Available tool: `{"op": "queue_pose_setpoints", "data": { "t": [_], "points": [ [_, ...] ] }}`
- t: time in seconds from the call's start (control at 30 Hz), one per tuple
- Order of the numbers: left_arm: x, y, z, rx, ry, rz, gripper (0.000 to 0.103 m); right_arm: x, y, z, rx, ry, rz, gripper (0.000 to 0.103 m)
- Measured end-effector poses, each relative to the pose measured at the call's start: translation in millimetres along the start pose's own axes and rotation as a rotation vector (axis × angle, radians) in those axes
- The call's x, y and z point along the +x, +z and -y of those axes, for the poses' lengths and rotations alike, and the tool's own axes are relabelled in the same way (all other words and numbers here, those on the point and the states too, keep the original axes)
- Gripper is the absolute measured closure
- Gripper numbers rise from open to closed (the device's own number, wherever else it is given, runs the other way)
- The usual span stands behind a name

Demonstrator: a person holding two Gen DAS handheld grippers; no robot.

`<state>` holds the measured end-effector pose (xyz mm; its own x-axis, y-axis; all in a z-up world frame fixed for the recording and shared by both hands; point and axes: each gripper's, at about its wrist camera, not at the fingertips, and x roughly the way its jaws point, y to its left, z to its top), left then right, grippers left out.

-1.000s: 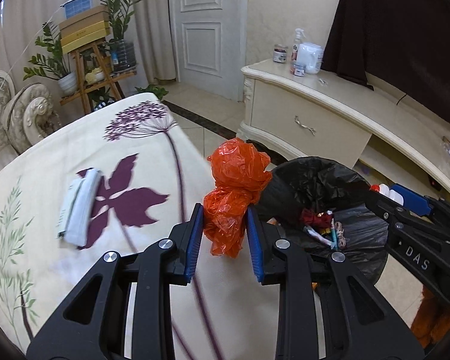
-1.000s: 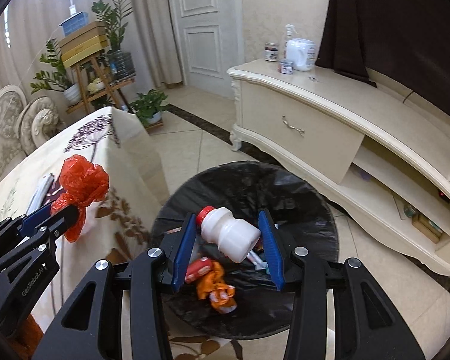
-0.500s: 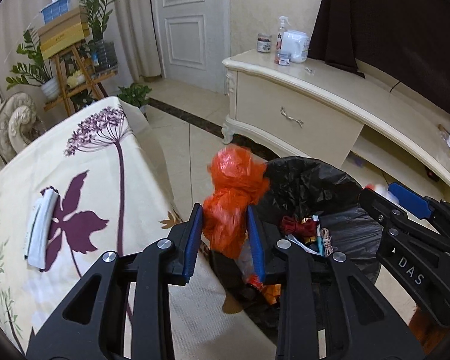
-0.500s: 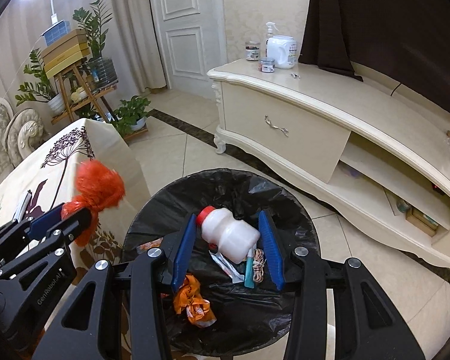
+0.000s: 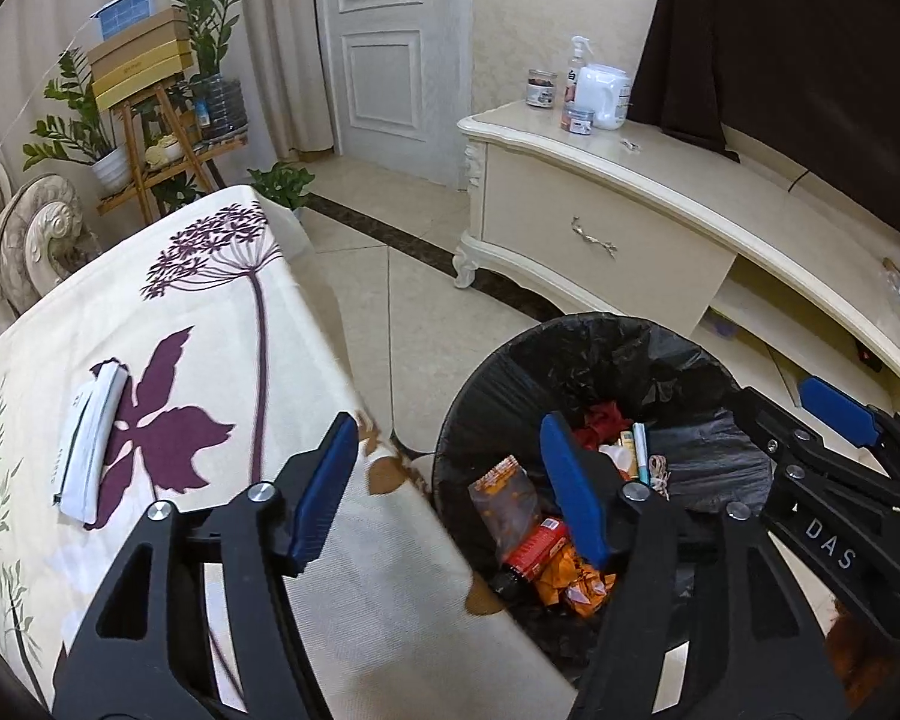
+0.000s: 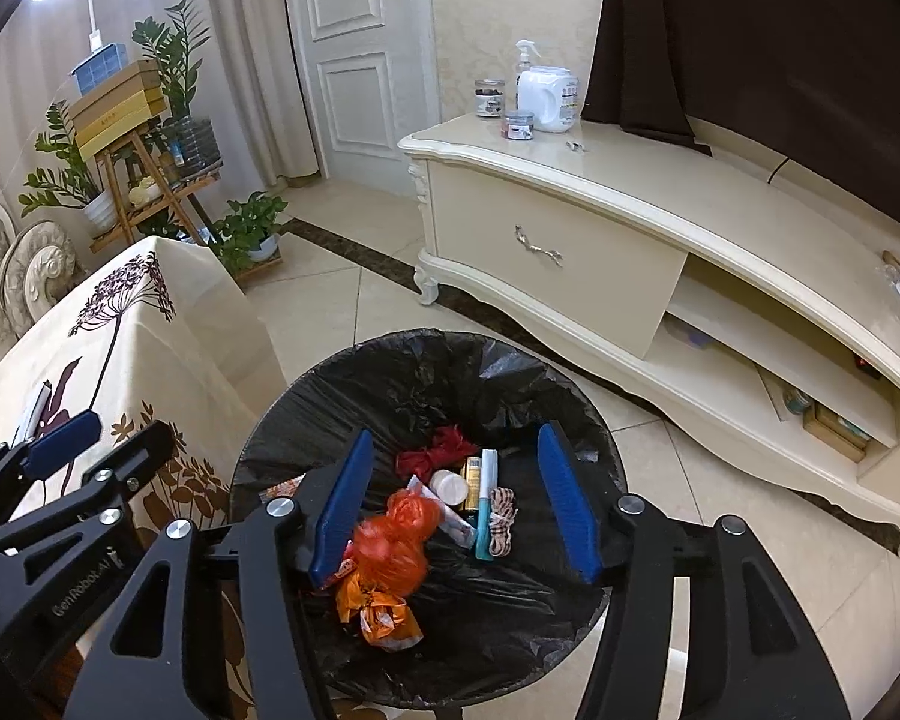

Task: Collect trash
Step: 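Carry the orange bag and yogurt bottle over the bin and open both tools, then move both tools back over the bed toward the white envelope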

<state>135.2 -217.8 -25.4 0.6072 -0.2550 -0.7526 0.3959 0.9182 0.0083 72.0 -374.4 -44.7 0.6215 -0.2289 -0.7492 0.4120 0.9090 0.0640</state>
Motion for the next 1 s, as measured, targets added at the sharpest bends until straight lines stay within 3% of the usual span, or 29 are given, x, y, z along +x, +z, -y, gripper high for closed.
{"op": "queue_pose_setpoints", "data": {
  "t": [0.4,1.0],
  "points": [
    [-21.5,-18.0,-61.7,-0.064,0.069,-0.012,0.034,-5.0,-6.8,-48.1,-0.051,0.052,-0.013,0.041],
    [-64.4,-62.0,-224.8,-0.255,0.275,-0.035,0.034,-10.3,-8.2,-220.1,-0.269,0.297,-0.043,0.04]
  ]
}}
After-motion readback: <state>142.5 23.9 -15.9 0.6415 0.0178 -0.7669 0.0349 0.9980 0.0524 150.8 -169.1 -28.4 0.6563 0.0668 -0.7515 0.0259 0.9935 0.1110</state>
